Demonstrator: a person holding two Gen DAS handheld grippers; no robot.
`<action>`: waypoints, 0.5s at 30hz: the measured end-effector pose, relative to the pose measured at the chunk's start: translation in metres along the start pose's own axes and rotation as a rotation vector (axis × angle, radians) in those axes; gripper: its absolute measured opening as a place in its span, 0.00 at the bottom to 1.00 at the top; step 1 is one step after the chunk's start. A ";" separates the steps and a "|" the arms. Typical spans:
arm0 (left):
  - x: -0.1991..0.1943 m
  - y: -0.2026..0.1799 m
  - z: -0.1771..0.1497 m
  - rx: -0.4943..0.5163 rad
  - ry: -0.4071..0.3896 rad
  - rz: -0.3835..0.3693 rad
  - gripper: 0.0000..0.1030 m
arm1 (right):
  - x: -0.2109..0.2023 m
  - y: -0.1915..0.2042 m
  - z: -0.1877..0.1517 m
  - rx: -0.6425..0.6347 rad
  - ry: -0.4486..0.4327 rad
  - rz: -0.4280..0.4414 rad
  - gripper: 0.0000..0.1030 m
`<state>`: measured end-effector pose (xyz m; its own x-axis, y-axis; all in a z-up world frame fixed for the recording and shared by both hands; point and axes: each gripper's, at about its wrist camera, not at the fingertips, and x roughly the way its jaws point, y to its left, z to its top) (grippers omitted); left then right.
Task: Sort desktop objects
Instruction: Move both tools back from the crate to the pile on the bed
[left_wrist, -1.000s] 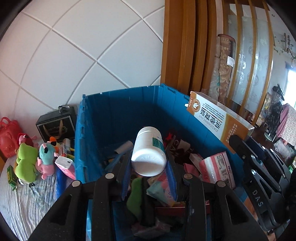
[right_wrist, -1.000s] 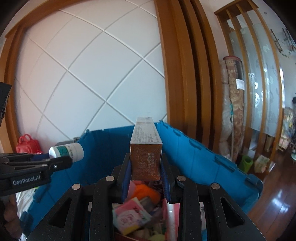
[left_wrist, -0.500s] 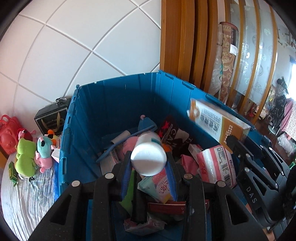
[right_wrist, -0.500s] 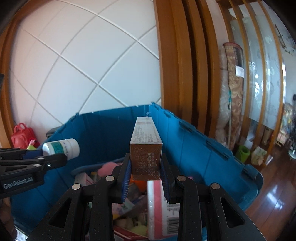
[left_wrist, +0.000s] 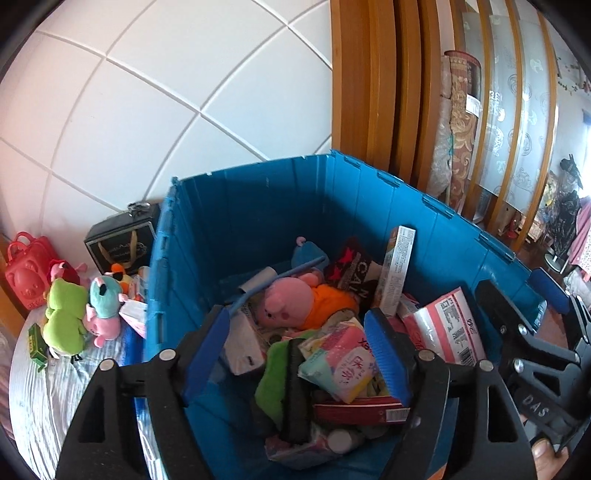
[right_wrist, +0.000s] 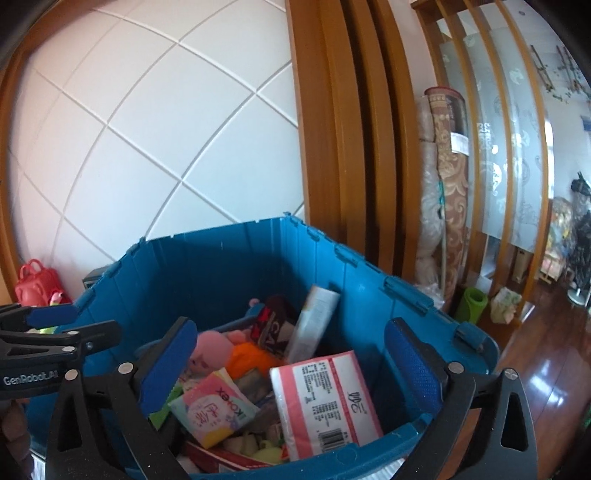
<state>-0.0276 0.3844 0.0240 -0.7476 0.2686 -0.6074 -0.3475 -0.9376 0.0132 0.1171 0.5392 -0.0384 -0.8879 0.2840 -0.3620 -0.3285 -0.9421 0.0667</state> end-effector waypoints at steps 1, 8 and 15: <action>-0.003 0.004 0.000 -0.003 -0.008 0.002 0.73 | -0.001 0.002 0.001 0.002 0.002 -0.006 1.00; -0.031 0.045 -0.003 -0.044 -0.089 0.031 0.73 | -0.021 0.032 0.011 -0.009 -0.043 0.044 1.00; -0.054 0.123 -0.016 -0.124 -0.138 0.077 0.73 | -0.059 0.101 0.027 -0.073 -0.140 0.144 1.00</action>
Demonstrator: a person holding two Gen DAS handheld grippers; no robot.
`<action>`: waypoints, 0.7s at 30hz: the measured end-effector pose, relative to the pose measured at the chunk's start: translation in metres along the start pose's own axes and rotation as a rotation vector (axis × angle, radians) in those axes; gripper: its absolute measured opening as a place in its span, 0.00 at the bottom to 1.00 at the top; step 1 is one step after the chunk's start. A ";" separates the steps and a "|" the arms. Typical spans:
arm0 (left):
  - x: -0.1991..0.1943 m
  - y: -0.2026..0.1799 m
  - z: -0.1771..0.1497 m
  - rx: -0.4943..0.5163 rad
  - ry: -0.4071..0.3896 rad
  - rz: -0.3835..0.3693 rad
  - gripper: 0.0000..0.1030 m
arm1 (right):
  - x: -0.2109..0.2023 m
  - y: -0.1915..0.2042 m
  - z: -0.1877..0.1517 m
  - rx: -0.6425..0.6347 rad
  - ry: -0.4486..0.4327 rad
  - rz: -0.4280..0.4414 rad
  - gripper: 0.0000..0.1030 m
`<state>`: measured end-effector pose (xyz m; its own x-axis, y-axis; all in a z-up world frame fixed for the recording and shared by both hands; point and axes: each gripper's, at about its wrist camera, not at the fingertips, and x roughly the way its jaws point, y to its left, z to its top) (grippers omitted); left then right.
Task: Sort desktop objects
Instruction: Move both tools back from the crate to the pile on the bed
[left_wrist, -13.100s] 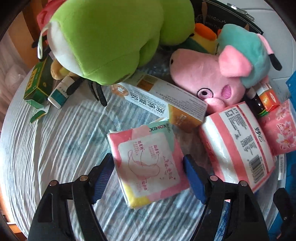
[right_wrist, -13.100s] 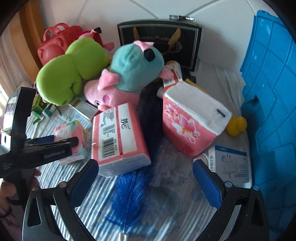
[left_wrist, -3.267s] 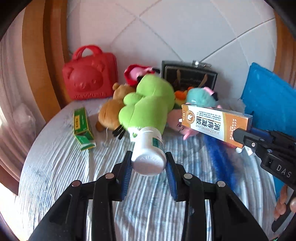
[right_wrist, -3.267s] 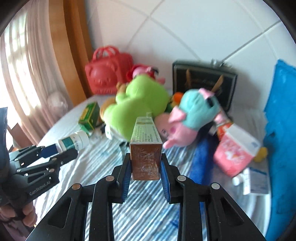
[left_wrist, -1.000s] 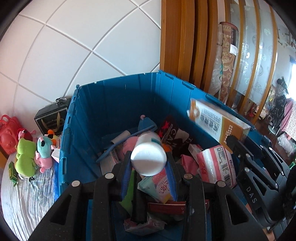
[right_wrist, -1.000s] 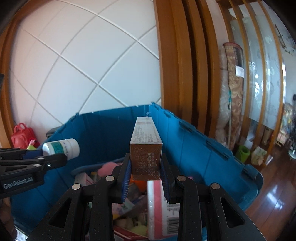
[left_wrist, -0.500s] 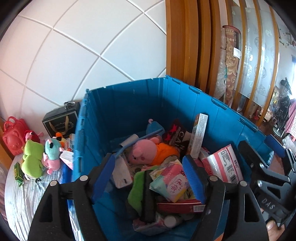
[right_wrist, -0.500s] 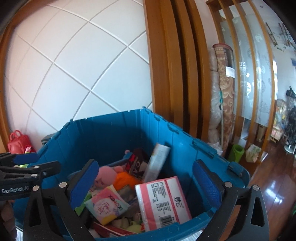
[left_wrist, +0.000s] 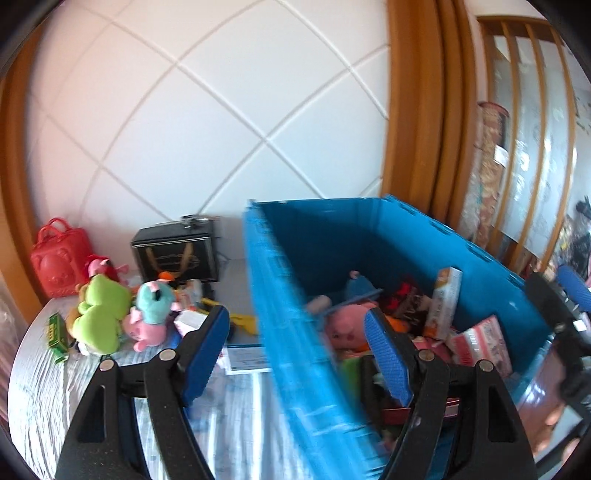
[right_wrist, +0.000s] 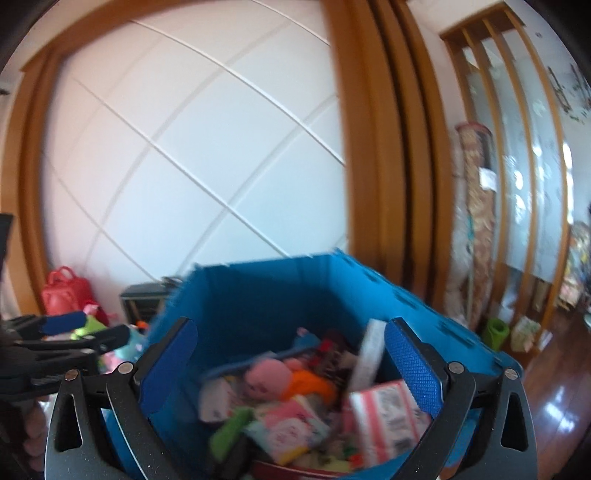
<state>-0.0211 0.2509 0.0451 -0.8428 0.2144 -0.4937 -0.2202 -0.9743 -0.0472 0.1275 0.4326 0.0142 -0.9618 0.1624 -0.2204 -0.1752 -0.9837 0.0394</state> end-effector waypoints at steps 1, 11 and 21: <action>-0.001 0.017 -0.001 -0.016 -0.001 0.012 0.73 | -0.002 0.010 0.003 -0.007 -0.009 0.012 1.00; 0.006 0.157 -0.026 -0.105 0.087 0.137 0.73 | 0.007 0.135 0.014 -0.049 -0.005 0.154 1.00; 0.031 0.268 -0.067 -0.186 0.182 0.228 0.73 | 0.064 0.243 -0.022 -0.100 0.147 0.267 1.00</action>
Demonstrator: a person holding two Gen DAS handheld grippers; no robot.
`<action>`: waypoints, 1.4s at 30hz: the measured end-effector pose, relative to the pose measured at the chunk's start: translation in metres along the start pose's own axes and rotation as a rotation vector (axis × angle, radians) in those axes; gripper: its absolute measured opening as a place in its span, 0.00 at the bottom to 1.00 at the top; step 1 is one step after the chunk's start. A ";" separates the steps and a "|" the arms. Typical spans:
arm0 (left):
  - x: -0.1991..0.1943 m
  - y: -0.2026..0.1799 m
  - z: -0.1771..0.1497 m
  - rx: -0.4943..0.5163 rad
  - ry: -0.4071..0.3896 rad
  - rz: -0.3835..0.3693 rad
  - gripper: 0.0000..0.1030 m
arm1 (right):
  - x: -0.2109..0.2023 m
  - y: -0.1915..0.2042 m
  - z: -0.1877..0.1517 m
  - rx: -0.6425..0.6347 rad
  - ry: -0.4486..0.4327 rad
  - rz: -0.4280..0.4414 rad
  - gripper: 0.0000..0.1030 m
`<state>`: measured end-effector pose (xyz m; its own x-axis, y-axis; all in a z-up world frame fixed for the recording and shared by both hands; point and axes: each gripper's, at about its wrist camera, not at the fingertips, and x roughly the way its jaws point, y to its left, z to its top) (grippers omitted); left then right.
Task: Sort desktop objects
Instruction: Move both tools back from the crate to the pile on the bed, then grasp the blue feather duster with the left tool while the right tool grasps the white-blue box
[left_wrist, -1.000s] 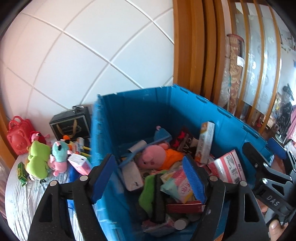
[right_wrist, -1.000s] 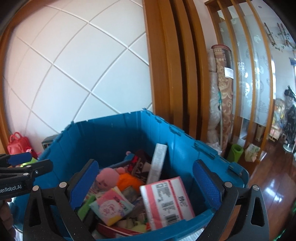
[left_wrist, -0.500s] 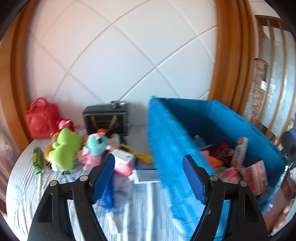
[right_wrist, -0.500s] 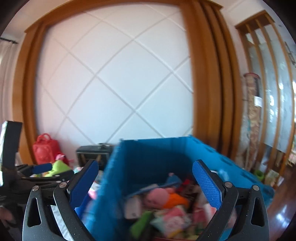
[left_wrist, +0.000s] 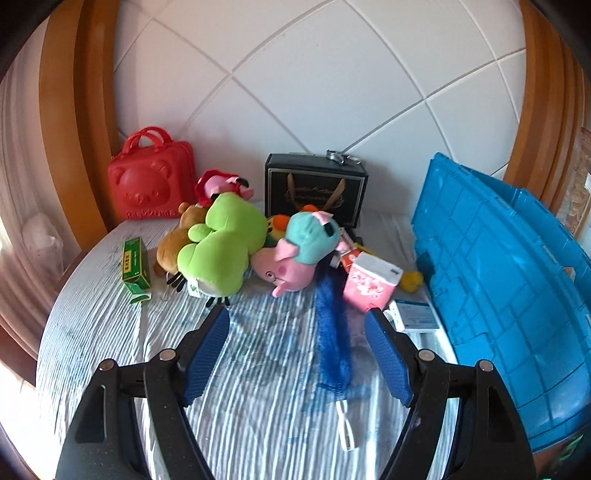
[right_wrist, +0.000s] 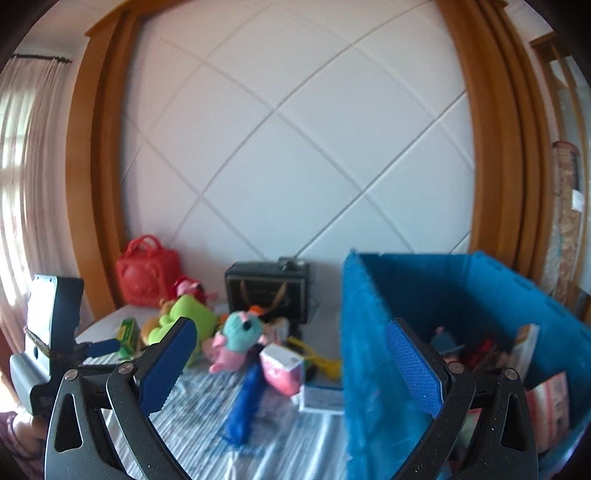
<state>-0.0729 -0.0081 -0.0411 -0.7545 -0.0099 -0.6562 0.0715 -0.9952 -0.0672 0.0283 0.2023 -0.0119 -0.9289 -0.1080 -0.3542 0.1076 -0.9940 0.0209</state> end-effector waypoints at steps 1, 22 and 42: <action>0.005 0.005 -0.002 -0.001 0.008 0.002 0.73 | 0.009 0.005 -0.005 -0.006 0.019 0.001 1.00; 0.202 -0.004 -0.053 0.065 0.329 -0.056 0.73 | 0.207 0.001 -0.178 0.076 0.391 -0.095 0.78; 0.324 -0.068 -0.056 0.227 0.407 -0.128 0.31 | 0.313 -0.030 -0.218 -0.161 0.421 -0.332 0.72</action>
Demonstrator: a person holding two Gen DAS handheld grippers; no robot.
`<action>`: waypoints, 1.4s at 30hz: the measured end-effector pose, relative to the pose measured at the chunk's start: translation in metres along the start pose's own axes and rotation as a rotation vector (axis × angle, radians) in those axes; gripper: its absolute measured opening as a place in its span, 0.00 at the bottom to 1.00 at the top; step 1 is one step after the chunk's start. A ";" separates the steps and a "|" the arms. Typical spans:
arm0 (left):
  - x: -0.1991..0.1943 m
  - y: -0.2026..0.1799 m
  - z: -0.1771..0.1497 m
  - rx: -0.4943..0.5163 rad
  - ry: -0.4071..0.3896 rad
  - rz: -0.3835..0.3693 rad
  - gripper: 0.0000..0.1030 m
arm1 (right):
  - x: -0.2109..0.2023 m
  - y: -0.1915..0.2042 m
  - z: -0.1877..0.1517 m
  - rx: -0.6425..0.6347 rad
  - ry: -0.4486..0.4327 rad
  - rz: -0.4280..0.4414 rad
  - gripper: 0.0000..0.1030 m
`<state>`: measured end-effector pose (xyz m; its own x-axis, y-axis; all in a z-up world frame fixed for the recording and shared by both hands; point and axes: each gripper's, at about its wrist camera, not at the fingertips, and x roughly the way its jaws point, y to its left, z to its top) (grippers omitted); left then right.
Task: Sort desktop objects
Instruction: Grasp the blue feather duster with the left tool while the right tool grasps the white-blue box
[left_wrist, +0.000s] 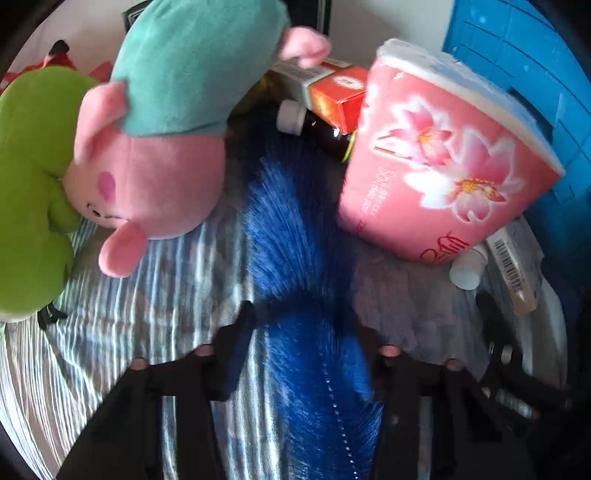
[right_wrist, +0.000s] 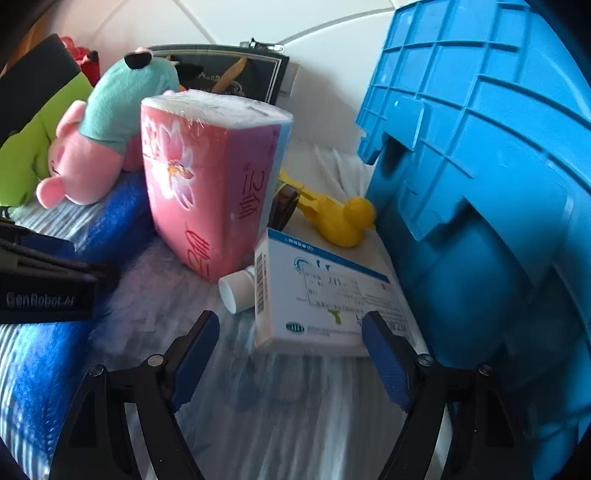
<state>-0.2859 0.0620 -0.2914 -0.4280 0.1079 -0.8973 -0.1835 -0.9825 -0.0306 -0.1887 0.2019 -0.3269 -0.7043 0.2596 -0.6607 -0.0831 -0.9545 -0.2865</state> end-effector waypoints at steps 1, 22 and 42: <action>-0.001 0.000 -0.001 0.002 0.004 -0.006 0.25 | 0.001 -0.002 0.002 -0.002 -0.010 -0.018 0.61; -0.136 0.055 -0.069 -0.042 -0.173 0.051 0.01 | -0.154 -0.008 0.040 0.103 -0.182 0.253 0.17; -0.204 0.054 -0.092 -0.015 -0.216 0.068 0.20 | -0.264 -0.033 0.059 0.111 -0.316 0.302 0.17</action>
<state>-0.1270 -0.0275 -0.1502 -0.6190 0.0697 -0.7823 -0.1352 -0.9906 0.0187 -0.0413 0.1558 -0.1019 -0.8879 -0.0736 -0.4540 0.0957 -0.9951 -0.0257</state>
